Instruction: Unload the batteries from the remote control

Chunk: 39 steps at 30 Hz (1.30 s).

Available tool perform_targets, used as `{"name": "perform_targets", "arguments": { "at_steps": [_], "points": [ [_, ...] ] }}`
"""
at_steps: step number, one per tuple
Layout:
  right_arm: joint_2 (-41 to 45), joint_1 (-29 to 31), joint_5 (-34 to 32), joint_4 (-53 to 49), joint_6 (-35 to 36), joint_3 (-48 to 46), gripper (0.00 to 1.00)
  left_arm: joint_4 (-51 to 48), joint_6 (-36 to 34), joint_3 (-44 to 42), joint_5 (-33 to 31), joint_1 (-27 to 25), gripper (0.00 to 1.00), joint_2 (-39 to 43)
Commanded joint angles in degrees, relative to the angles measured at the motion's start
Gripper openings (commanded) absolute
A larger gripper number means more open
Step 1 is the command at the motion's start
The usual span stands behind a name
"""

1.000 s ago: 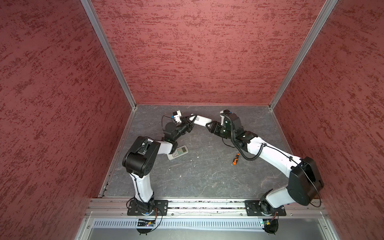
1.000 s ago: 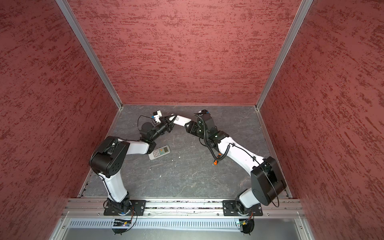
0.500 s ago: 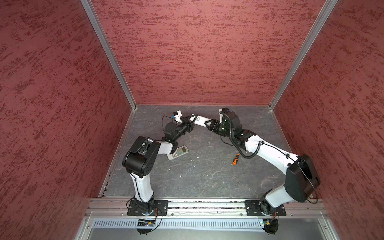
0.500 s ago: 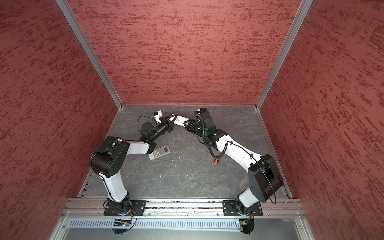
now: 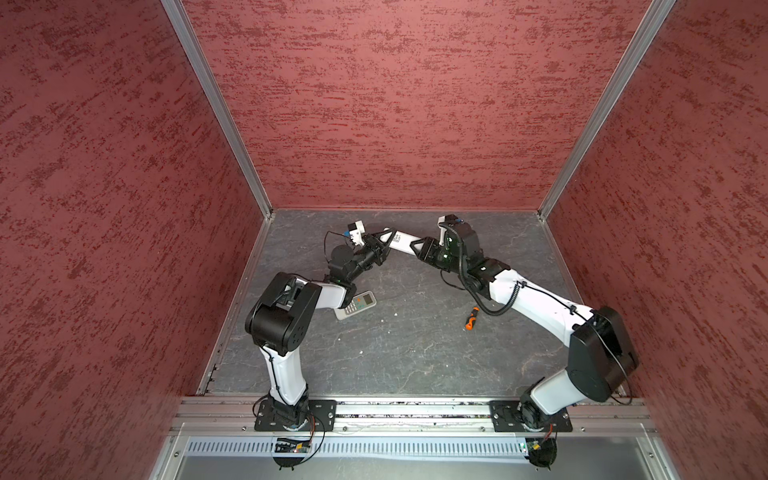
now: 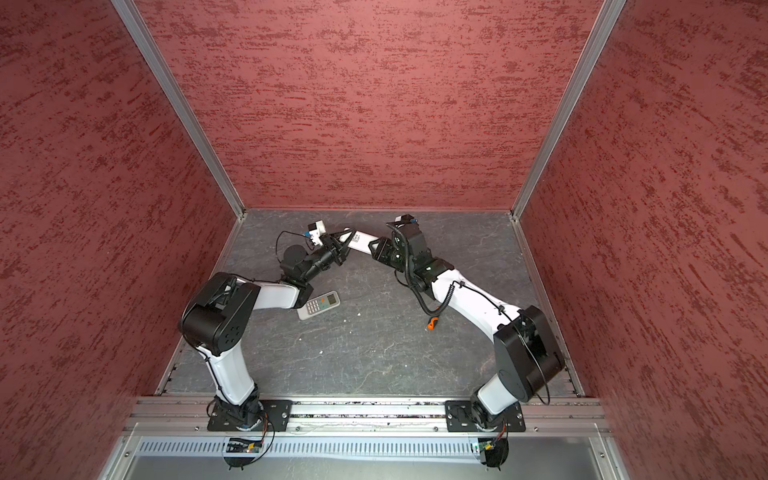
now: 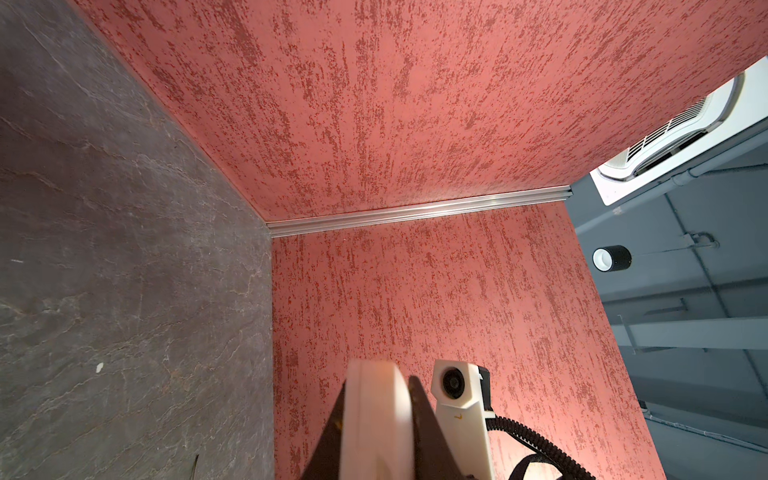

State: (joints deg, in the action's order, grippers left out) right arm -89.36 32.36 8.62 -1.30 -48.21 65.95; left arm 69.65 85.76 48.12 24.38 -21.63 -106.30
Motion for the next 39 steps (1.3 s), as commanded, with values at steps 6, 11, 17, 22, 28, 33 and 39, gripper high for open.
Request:
{"name": "perform_targets", "arguments": {
  "at_steps": [6,11,17,22,28,33,39],
  "points": [
    [-0.82,-0.71,-0.87,2.31,-1.65,1.46,0.45,3.30,1.02,1.48,1.00,-0.61,0.00,-1.10],
    [-0.50,-0.72,-0.89,2.20,-1.68,1.21,0.41,3.22,1.08,1.54,1.02,-0.61,0.00,-0.88],
    [0.13,-0.84,-1.06,2.27,-1.63,0.25,0.37,2.88,0.91,1.71,1.10,-0.59,0.00,-0.69],
    [0.37,-0.91,-0.89,2.45,-1.57,-0.41,0.36,2.69,1.09,1.80,1.19,-0.61,0.00,-0.65],
    [0.43,-0.99,-0.76,2.74,-1.52,-0.87,0.37,3.46,1.90,1.80,1.19,-0.61,0.00,-0.75],
    [0.92,-1.20,-0.89,2.65,-1.54,-1.66,0.38,3.39,1.86,1.81,1.19,-0.52,0.00,-0.48],
    [1.99,-1.35,-1.44,2.62,-1.62,-2.69,0.39,3.14,1.82,1.89,1.23,-0.46,0.00,-0.34]
  ]
}}
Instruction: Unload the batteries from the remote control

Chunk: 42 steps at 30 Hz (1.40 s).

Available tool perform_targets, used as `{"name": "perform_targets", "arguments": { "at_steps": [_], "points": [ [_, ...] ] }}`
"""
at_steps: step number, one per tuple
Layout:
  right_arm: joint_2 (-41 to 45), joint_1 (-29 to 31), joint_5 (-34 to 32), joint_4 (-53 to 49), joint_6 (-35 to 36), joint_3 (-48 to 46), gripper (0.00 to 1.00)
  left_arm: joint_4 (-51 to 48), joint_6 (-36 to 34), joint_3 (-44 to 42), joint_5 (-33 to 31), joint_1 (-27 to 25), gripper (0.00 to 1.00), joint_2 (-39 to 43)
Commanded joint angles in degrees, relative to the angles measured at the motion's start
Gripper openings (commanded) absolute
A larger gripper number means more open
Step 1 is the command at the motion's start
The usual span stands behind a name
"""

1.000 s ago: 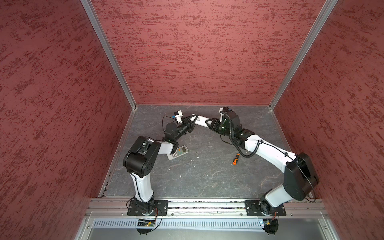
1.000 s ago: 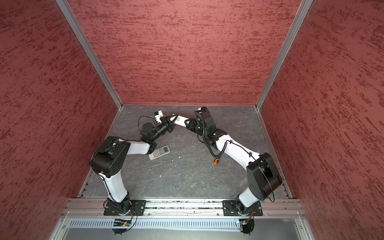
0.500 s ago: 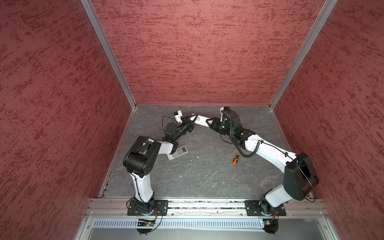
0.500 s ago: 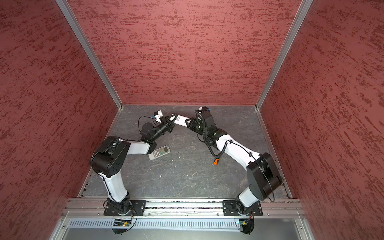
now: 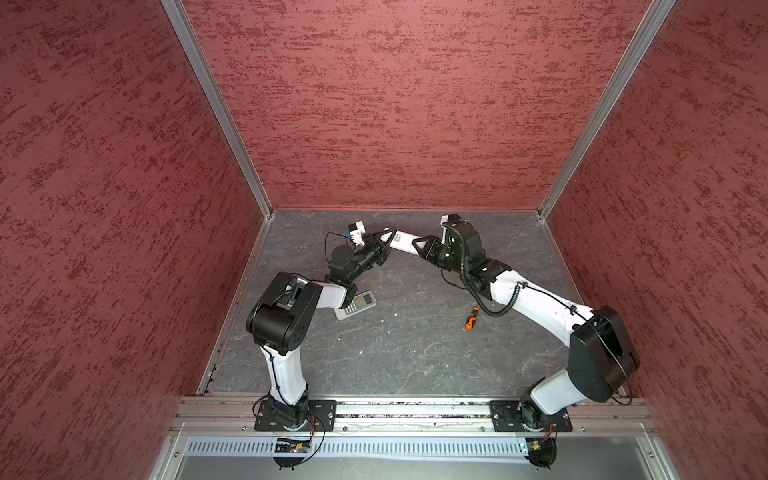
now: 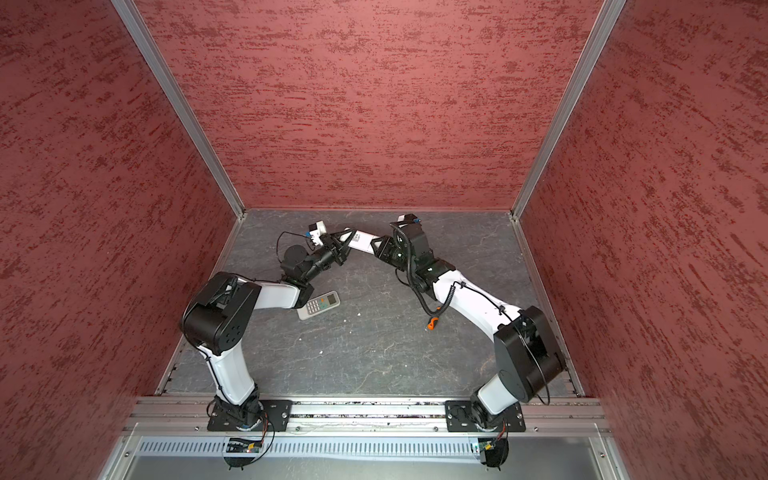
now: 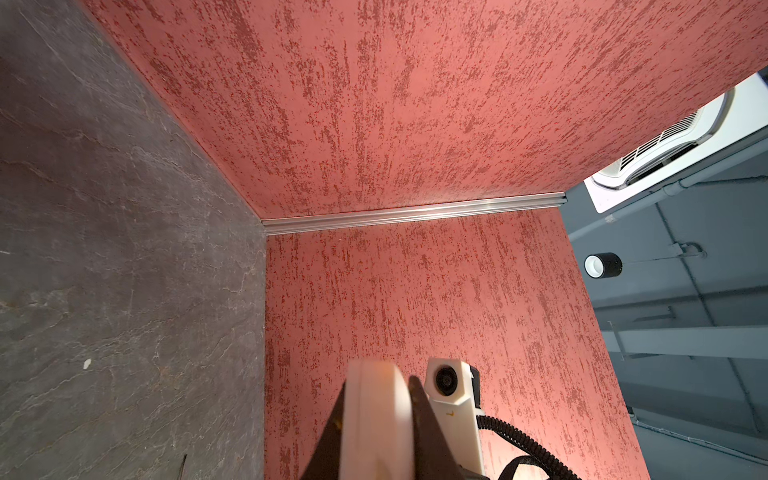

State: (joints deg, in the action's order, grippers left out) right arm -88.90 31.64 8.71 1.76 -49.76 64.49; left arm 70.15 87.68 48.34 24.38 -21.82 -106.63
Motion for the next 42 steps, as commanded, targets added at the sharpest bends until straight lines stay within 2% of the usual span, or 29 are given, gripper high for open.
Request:
{"name": "perform_targets", "arguments": {
  "at_steps": [1,25,34,42],
  "points": [
    [1.69,-0.71,-1.63,-0.36,-0.06,-1.46,0.39,2.62,-0.13,1.67,1.20,-0.25,0.00,-0.03],
    [3.04,-1.02,-1.94,-0.05,-0.24,-2.88,0.39,2.36,-0.31,1.34,1.19,-0.15,0.00,0.30],
    [4.03,-0.97,-1.60,0.45,-0.34,-2.94,0.47,2.23,-0.72,1.23,1.34,0.03,0.00,0.07],
    [5.34,-1.25,-0.58,0.95,-1.10,-3.93,0.49,0.61,-2.96,1.50,2.03,0.53,0.00,0.11]
  ]
}}
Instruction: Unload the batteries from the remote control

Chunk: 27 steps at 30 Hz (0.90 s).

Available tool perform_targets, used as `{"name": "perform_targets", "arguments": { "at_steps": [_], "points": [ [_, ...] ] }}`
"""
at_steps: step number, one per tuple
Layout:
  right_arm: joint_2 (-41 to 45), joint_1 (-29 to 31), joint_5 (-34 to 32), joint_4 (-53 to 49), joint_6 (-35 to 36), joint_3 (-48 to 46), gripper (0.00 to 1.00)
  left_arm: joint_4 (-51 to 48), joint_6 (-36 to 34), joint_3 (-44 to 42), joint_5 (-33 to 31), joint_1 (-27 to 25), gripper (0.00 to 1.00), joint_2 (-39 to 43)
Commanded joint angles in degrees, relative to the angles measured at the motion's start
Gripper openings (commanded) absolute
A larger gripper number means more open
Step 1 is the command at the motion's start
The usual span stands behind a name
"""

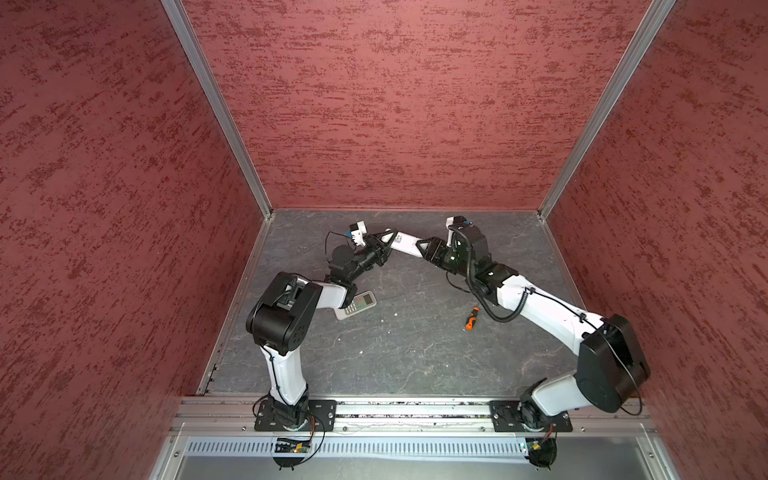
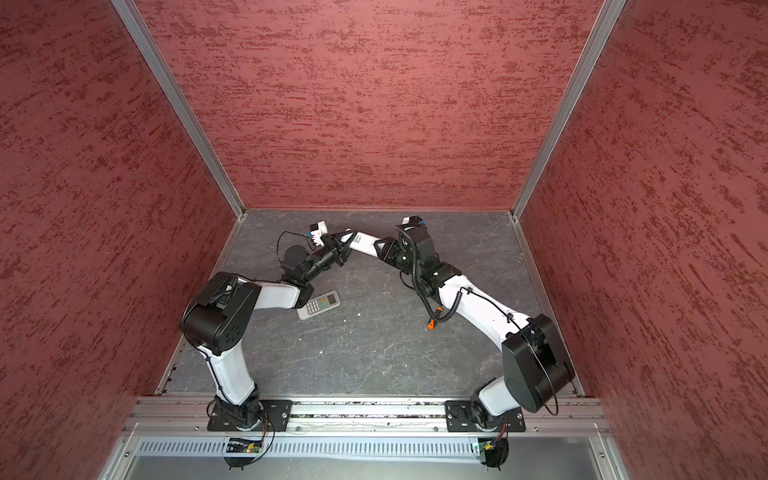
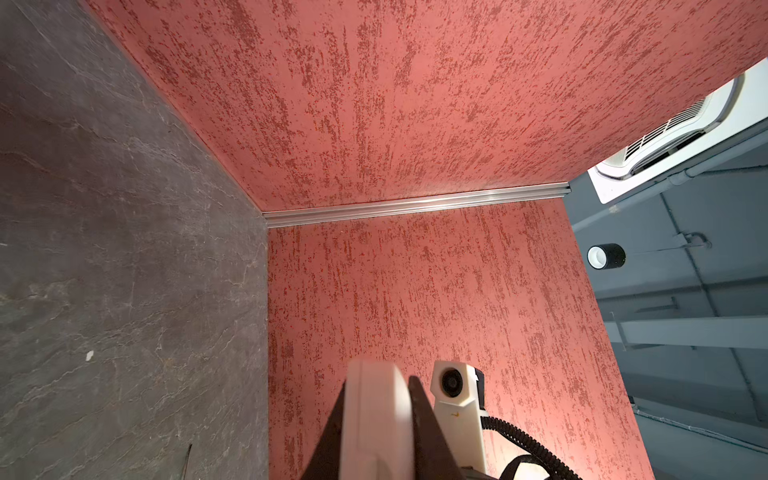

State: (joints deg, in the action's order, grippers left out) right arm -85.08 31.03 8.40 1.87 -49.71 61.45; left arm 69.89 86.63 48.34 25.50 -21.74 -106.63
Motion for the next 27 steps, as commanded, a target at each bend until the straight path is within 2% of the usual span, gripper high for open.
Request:
{"name": "perform_targets", "arguments": {
  "at_steps": [1,11,20,27],
  "points": [
    [1.49,-0.77,0.29,1.26,-1.37,-1.19,0.49,0.89,-1.98,1.49,1.04,0.53,0.00,0.06],
    [3.47,-2.29,4.97,1.24,-2.14,-2.49,0.49,0.54,-2.71,2.64,3.38,2.09,0.00,-0.23],
    [2.11,-3.56,13.05,13.20,-5.27,-6.50,0.46,0.80,-2.67,2.84,3.75,1.46,0.00,-0.31],
    [0.66,-4.11,14.68,16.03,-6.08,-7.31,0.46,0.35,-2.96,2.71,4.12,1.35,0.00,0.10]
  ]
}}
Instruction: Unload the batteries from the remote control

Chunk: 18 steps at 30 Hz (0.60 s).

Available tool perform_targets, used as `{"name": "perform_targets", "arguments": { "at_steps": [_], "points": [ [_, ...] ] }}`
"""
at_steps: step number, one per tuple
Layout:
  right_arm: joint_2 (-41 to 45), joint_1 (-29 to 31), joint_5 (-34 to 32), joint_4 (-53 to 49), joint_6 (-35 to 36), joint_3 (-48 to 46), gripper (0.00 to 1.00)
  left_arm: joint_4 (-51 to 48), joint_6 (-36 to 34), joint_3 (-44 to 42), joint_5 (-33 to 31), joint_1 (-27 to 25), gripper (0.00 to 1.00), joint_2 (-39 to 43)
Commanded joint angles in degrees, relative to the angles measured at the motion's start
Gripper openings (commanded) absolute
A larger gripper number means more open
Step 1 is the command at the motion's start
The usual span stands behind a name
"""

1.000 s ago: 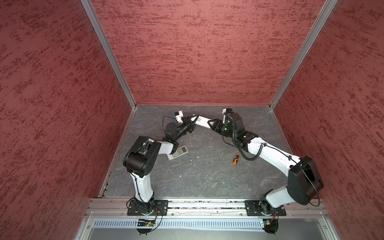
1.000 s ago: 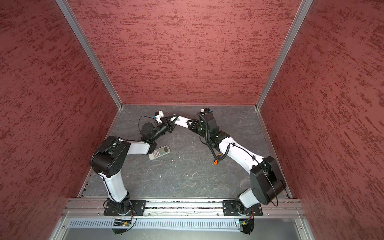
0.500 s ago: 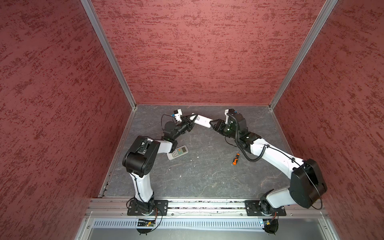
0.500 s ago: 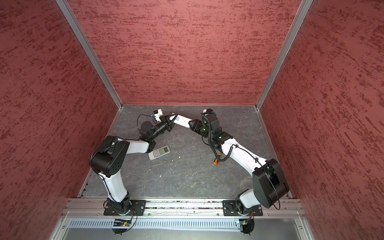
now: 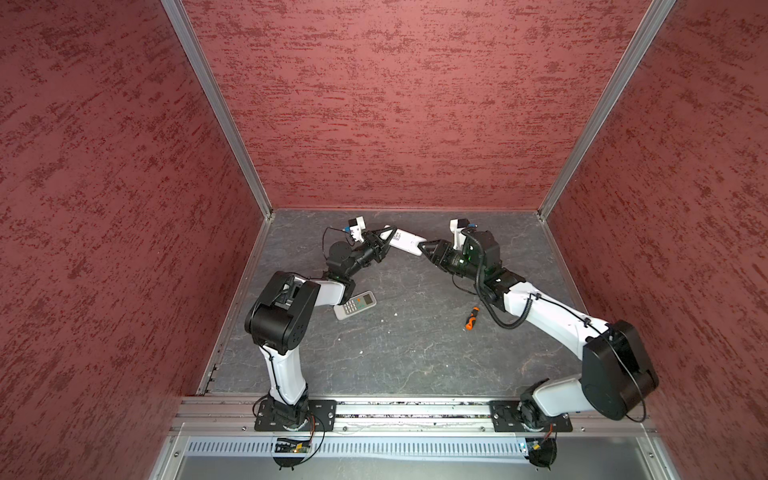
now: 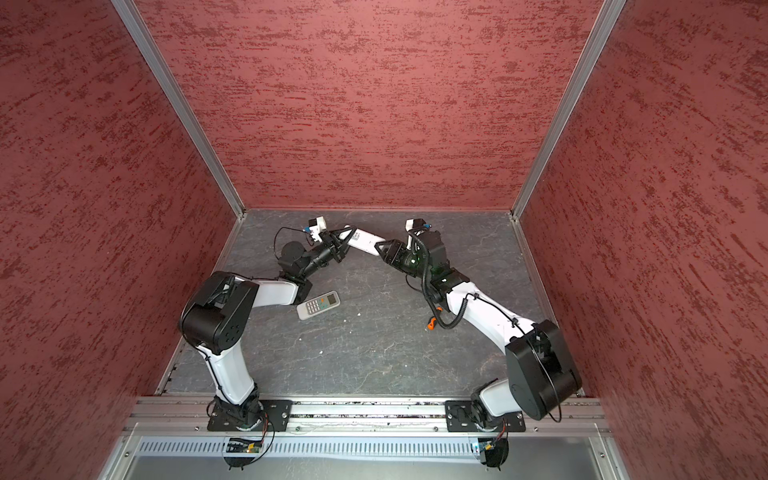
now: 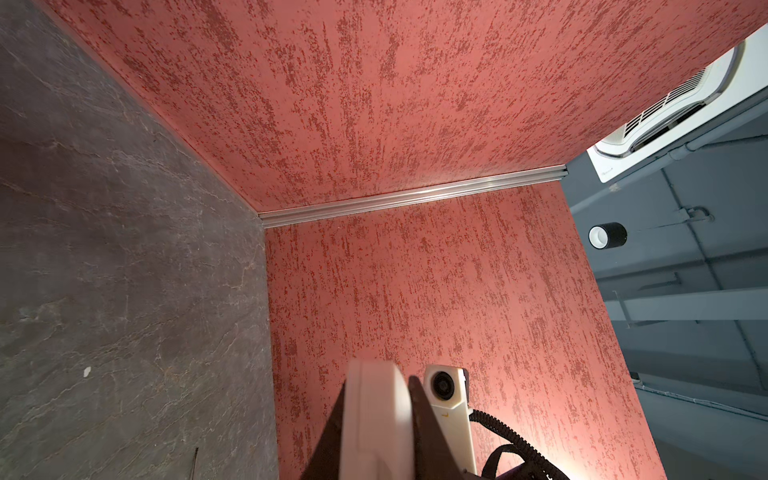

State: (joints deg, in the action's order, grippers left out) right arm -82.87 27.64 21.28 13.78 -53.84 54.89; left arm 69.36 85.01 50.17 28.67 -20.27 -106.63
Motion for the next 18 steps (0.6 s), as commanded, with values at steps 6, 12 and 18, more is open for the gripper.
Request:
{"name": "perform_targets", "arguments": {
  "at_steps": [6,12,18],
  "points": [
    [-2.34,-1.02,2.49,4.68,-2.52,-0.67,0.45,0.94,-1.33,0.80,0.95,-0.29,0.00,0.19],
    [-2.66,-1.10,2.63,5.09,-2.67,-0.79,0.45,0.73,-1.34,0.98,0.95,-0.51,0.00,0.02],
    [-3.22,-1.13,2.81,4.85,-2.86,-0.26,0.43,0.40,-1.74,1.07,1.04,-0.99,0.00,0.09]
  ]
}}
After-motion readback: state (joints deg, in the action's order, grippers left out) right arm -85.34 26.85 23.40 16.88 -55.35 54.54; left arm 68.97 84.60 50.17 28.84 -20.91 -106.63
